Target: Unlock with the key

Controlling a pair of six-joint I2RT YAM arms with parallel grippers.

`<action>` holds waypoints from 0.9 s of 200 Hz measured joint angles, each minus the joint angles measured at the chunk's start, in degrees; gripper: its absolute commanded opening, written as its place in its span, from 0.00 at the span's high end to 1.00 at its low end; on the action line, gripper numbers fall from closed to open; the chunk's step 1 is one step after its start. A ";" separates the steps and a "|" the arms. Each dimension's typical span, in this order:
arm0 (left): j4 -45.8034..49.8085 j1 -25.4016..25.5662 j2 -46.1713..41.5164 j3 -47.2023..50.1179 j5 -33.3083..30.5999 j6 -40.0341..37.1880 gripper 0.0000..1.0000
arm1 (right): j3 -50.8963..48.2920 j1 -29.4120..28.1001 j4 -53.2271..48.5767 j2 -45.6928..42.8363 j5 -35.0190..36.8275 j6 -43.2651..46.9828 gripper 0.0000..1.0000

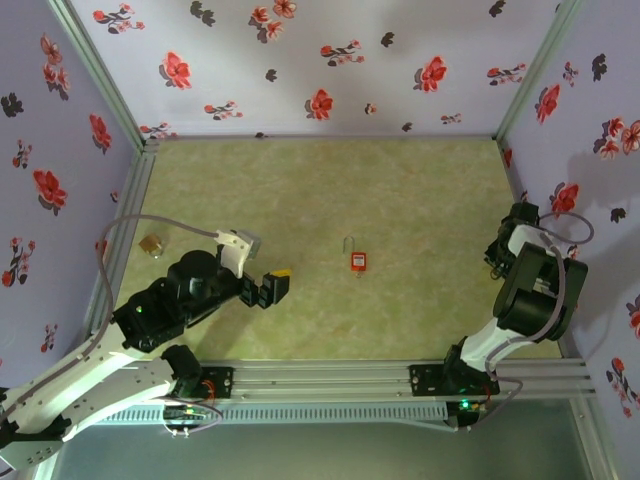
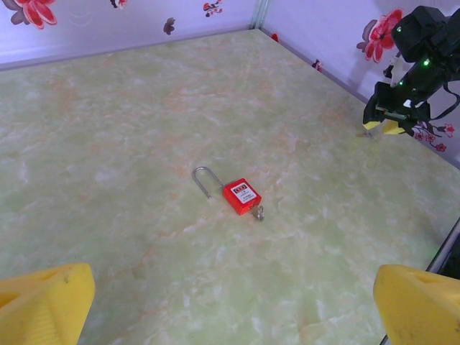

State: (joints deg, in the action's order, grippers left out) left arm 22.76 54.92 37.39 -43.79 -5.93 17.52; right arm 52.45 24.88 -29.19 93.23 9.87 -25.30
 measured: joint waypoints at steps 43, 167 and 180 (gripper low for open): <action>0.00 0.00 0.04 0.00 0.00 0.00 0.00 | 0.00 0.00 1.14 1.99 -0.24 -0.24 0.66; -0.09 0.00 1.53 0.00 0.02 0.15 0.00 | -1.16 -0.39 4.11 2.25 -1.95 -1.81 0.95; -0.37 0.00 1.95 0.00 0.11 0.15 0.00 | -2.03 -0.46 5.14 1.60 -1.97 -2.01 0.98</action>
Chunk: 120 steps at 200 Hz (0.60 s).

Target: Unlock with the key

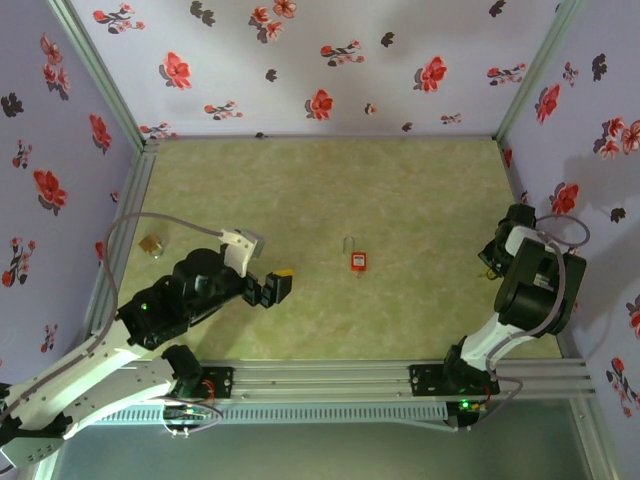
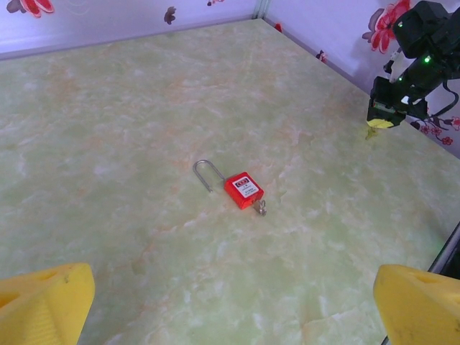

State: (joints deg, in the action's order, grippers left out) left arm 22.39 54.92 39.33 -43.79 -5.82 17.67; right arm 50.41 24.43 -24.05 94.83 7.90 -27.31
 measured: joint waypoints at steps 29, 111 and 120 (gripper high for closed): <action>-1.55 0.00 1.44 0.00 0.72 0.02 0.00 | -1.99 -0.02 2.29 -1.46 -0.44 -0.15 1.00; -6.10 0.11 3.82 0.76 2.71 0.87 0.00 | -6.69 -2.95 -0.17 -8.76 -4.52 -0.39 1.00; -6.91 0.11 4.15 1.09 3.08 1.46 0.00 | -6.99 -3.41 -0.72 -11.04 -5.81 -0.81 1.00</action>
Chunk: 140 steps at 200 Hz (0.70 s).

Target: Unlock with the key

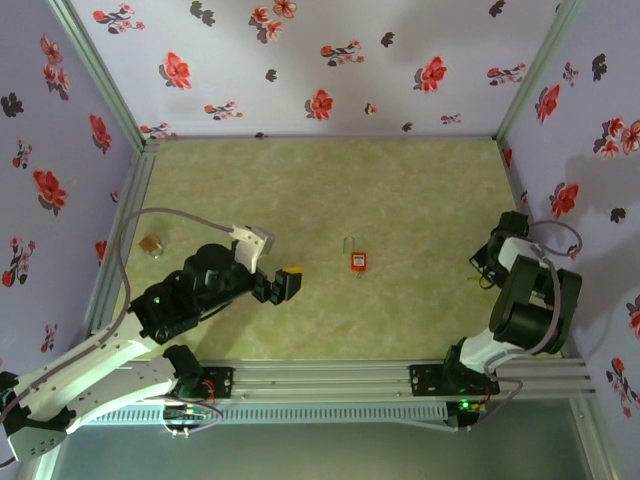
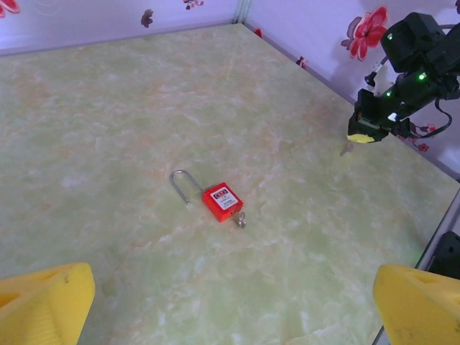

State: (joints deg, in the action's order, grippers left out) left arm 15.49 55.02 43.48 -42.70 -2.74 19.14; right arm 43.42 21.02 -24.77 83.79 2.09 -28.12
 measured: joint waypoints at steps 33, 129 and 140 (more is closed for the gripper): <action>-5.49 0.00 3.96 0.57 2.38 4.26 0.01 | -1.46 -3.74 0.79 -11.89 -7.58 -2.47 1.00; -24.37 -0.83 27.17 -3.74 7.39 33.92 0.06 | -6.27 -35.52 16.57 -26.36 -21.84 -17.53 1.00; -27.28 -1.25 28.35 -3.32 7.52 38.75 0.06 | -6.80 -38.56 18.82 -26.49 -21.59 -19.02 1.00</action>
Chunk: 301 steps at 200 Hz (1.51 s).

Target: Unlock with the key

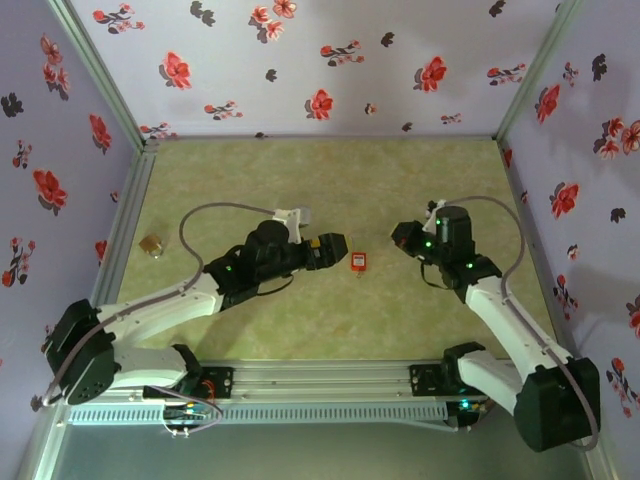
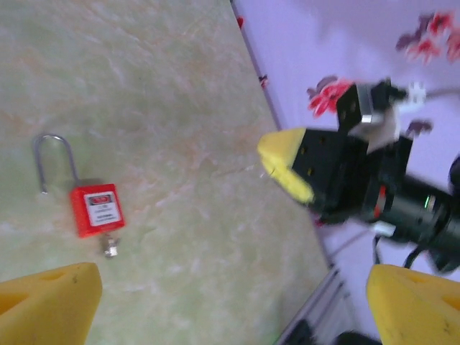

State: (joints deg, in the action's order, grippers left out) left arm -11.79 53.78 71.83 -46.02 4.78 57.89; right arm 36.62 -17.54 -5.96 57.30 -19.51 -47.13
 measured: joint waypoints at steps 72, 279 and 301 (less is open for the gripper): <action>-16.33 -0.81 4.98 7.69 0.87 26.40 0.10 | -2.19 -12.63 12.63 1.53 3.82 -5.11 1.00; -43.32 -2.10 15.32 12.33 -1.07 48.26 0.36 | -4.92 -25.27 30.64 8.02 6.99 -7.52 1.00; -43.52 -2.64 15.32 12.57 -1.07 48.28 0.41 | -5.51 -25.27 30.60 7.02 6.62 -7.37 1.00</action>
State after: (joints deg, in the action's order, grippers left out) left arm -55.31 51.13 87.15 -33.45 3.70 106.17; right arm 31.11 -42.81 24.64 64.31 -12.88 -54.50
